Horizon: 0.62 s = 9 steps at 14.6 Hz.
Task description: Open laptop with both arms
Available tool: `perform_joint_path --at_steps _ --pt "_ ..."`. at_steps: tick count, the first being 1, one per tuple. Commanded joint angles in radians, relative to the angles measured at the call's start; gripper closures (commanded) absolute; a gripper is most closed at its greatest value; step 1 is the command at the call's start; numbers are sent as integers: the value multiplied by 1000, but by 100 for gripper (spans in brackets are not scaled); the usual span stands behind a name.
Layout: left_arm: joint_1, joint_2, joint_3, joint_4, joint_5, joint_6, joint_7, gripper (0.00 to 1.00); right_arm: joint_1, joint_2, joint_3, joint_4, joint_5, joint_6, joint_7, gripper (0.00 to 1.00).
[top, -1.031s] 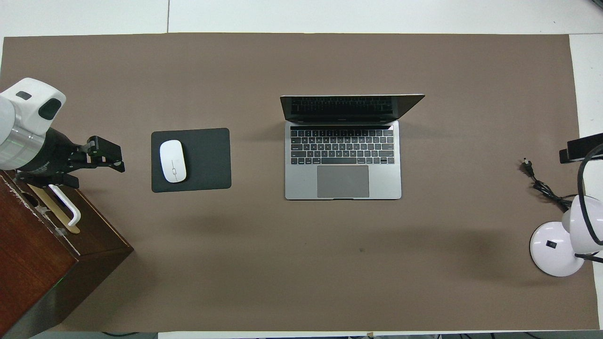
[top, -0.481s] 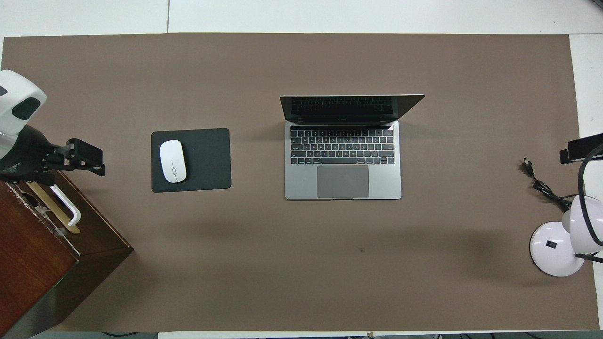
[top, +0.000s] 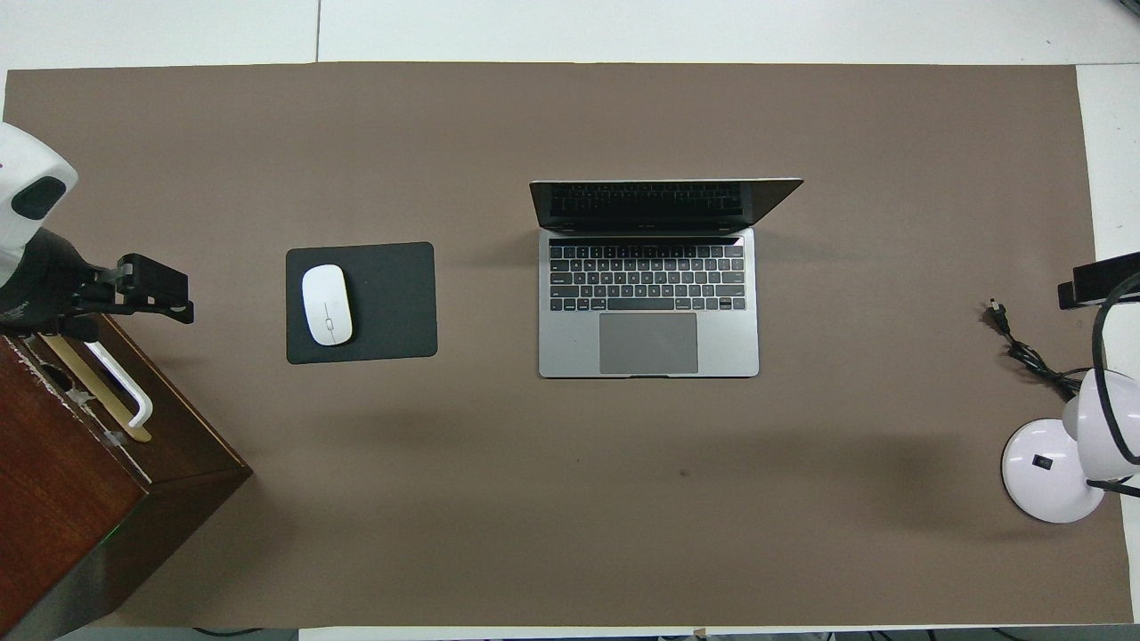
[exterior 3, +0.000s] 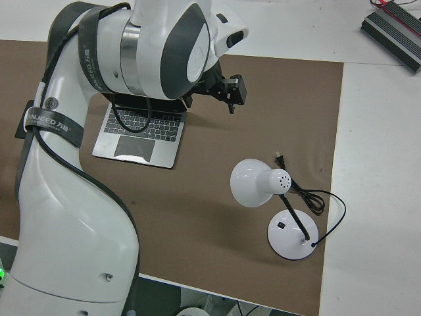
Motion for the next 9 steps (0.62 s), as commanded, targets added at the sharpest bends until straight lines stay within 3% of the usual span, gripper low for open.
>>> perform_joint_path --at_steps 1,5,9 --pt "-2 0 3 12 20 -4 13 0 -22 -21 20 -18 0 1 22 0" --pt "-1 -3 1 36 20 -15 4 0 -22 -20 27 -18 0 3 23 0" --pt "3 2 6 47 12 80 1 0 -22 -21 27 -18 0 3 23 0"
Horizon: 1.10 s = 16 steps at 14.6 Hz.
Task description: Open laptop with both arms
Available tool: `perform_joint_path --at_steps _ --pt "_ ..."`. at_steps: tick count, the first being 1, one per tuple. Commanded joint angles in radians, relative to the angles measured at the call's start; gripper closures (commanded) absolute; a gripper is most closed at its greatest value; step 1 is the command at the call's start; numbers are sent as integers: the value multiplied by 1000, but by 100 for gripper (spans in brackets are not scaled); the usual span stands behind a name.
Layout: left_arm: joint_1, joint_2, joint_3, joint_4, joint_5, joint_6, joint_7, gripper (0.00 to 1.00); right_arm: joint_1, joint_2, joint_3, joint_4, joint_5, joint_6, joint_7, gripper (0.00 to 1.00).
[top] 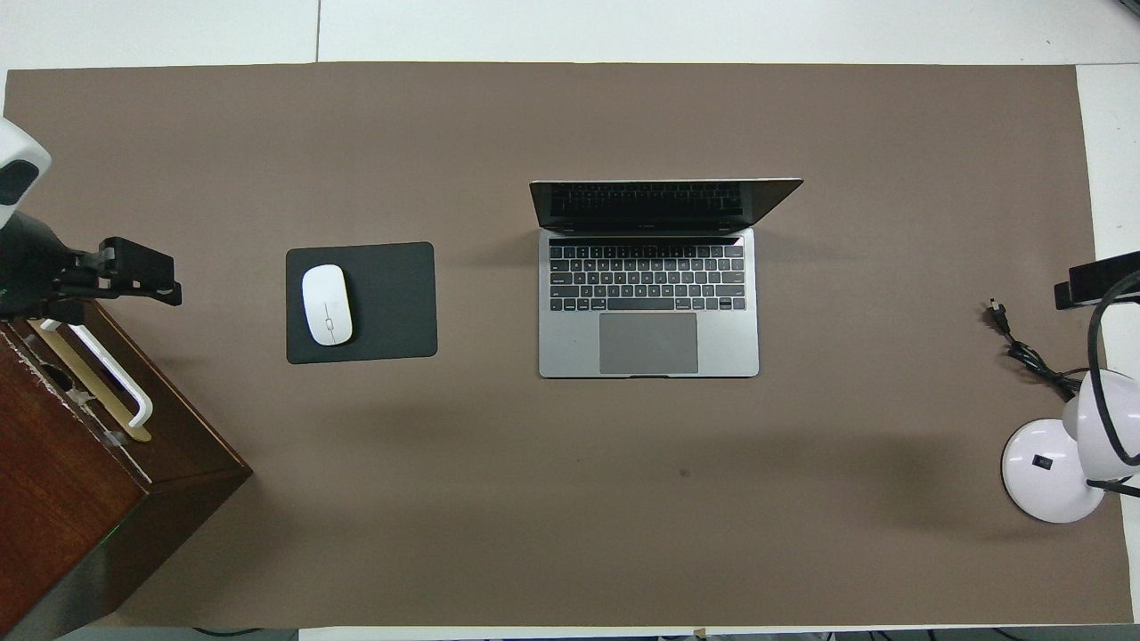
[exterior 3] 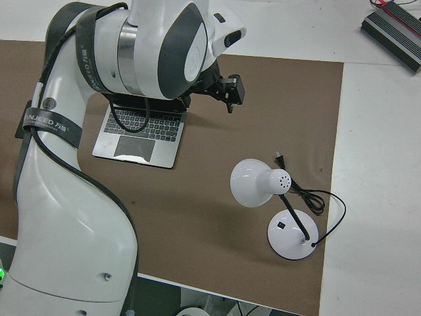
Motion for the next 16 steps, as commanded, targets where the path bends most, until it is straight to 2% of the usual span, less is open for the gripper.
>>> perform_joint_path --at_steps 1,16 --pt "3 5 2 12 12 27 9 0 -22 -20 20 -18 0 3 22 0" --pt "2 2 -12 2 15 4 45 0 -20 -20 20 -21 0 4 22 0"
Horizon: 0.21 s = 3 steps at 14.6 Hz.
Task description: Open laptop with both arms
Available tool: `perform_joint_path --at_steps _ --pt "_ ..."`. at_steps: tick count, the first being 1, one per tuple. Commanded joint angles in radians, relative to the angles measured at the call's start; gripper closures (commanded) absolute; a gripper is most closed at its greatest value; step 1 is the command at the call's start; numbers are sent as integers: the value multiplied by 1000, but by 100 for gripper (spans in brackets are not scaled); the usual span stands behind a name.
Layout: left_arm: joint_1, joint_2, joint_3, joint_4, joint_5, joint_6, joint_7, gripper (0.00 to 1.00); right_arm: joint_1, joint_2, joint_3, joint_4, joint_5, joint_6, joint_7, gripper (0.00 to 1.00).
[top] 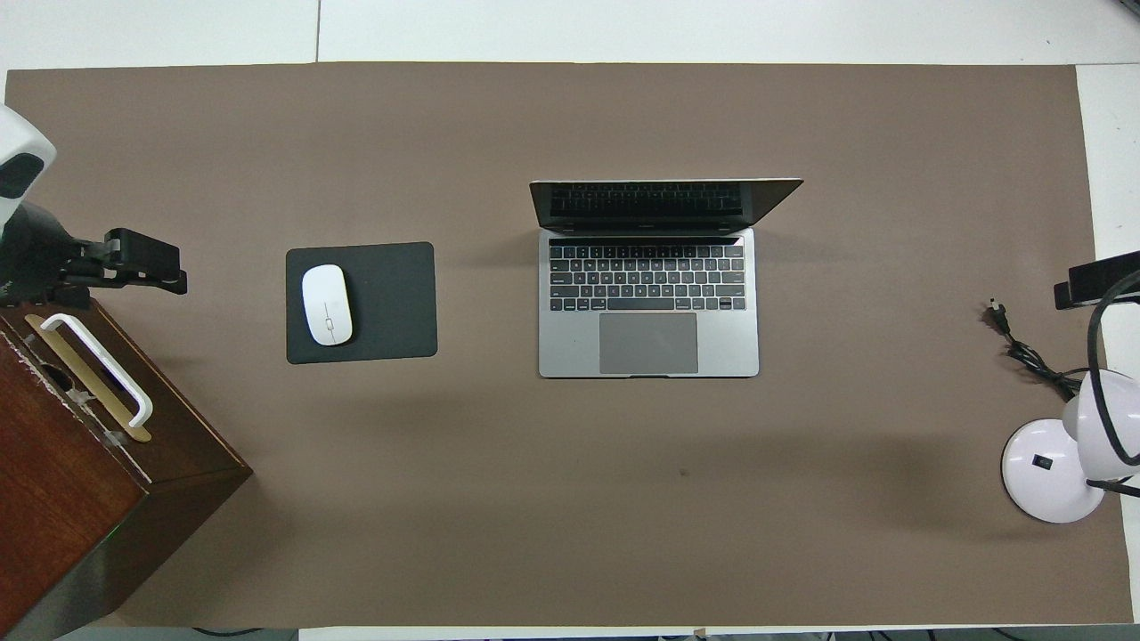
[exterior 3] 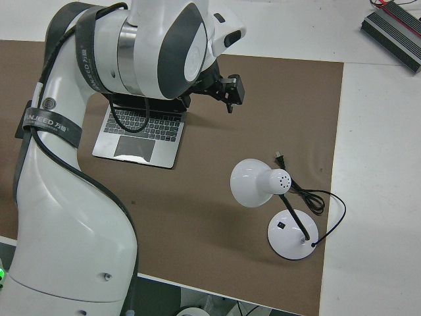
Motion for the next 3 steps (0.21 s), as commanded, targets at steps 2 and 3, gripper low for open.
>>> perform_joint_path --at_steps 2,3 --pt "2 -1 1 1 15 -12 16 0 -20 -20 20 -23 0 4 22 0" --pt "2 -1 1 1 15 -12 16 0 -20 -20 20 -23 0 4 22 0"
